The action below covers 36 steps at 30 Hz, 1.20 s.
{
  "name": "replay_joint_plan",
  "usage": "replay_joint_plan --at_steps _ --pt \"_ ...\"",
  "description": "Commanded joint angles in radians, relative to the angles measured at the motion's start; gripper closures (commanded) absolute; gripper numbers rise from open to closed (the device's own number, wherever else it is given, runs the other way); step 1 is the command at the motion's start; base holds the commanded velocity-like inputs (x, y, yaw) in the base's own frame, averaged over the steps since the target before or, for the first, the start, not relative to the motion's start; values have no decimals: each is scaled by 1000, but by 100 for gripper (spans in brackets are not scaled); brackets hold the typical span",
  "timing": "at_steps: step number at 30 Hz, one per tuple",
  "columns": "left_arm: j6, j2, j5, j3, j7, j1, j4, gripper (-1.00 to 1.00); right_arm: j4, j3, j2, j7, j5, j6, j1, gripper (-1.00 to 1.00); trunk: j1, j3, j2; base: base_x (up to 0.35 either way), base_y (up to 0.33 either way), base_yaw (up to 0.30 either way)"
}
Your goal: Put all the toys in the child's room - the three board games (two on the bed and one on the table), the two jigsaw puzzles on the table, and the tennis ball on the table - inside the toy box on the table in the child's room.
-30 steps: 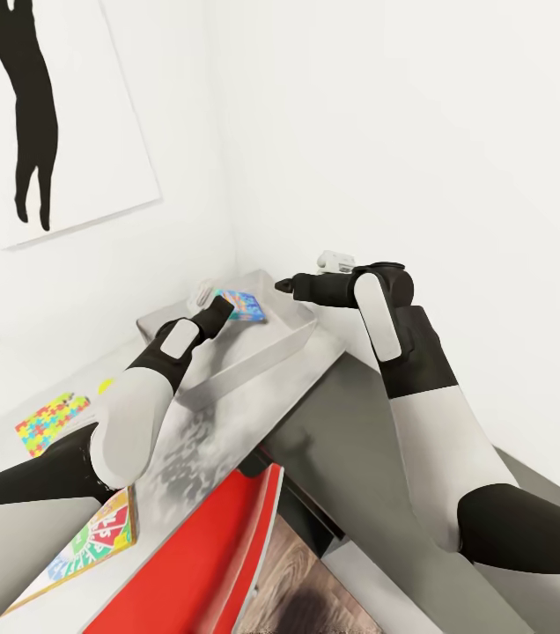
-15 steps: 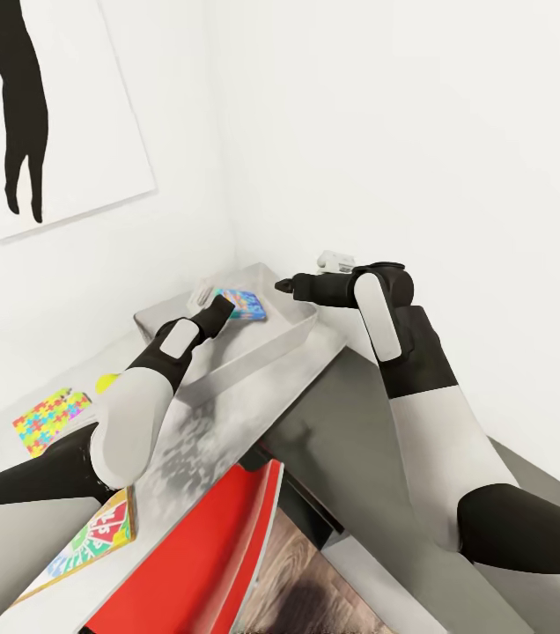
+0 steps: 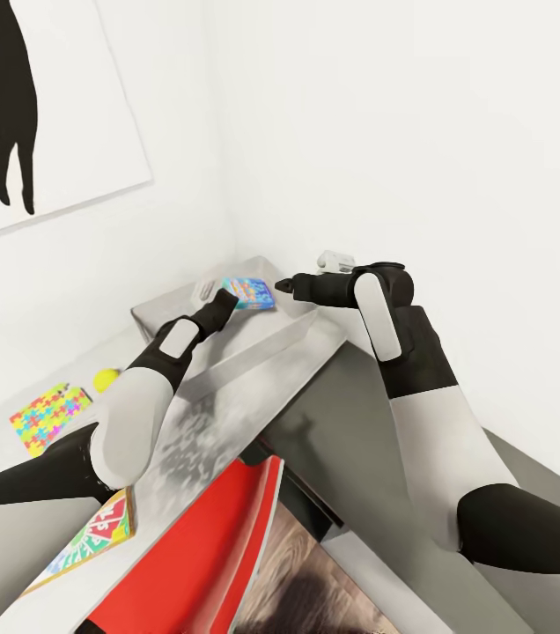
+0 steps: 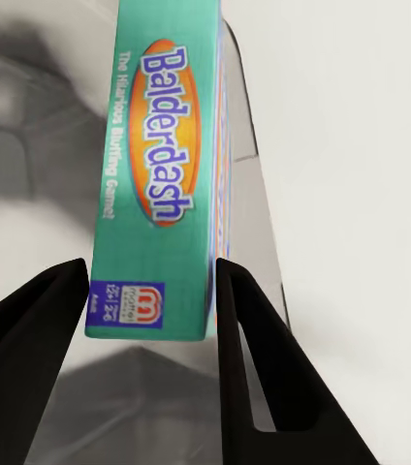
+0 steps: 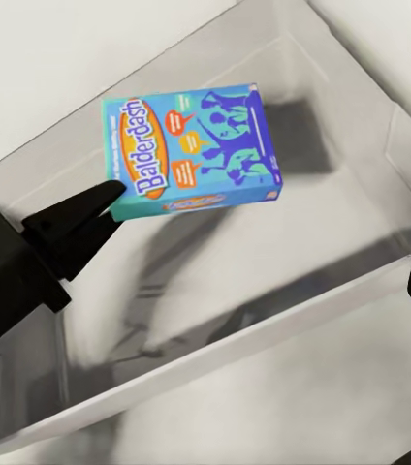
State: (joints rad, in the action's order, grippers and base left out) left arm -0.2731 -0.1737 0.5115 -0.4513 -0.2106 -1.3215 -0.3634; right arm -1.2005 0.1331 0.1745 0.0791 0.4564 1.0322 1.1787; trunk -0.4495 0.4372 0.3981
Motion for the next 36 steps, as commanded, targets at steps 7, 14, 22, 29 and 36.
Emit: replay_joint_plan --at_steps 7,14,22,29,36 --pt "0 -1 40 -8 -2 -1 0 100 -1 1 0 8 8 2 1 -100 0 13 2 0 0 0" --pt "5 -1 78 -7 3 -1 1 100 -1 1 0 8 8 2 1 -100 0 25 2 0 0 0" --pt "43 -1 115 -7 15 -1 1 100 -1 0 0 7 8 2 1 -100 0 38 2 0 0 0" --pt "50 -1 119 -6 16 -1 1 100 -1 2 0 7 8 0 1 -100 0 49 2 0 0 0" --pt "51 -1 122 -6 16 -1 0 100 -1 2 0 7 8 0 1 -100 0 61 2 0 0 0"
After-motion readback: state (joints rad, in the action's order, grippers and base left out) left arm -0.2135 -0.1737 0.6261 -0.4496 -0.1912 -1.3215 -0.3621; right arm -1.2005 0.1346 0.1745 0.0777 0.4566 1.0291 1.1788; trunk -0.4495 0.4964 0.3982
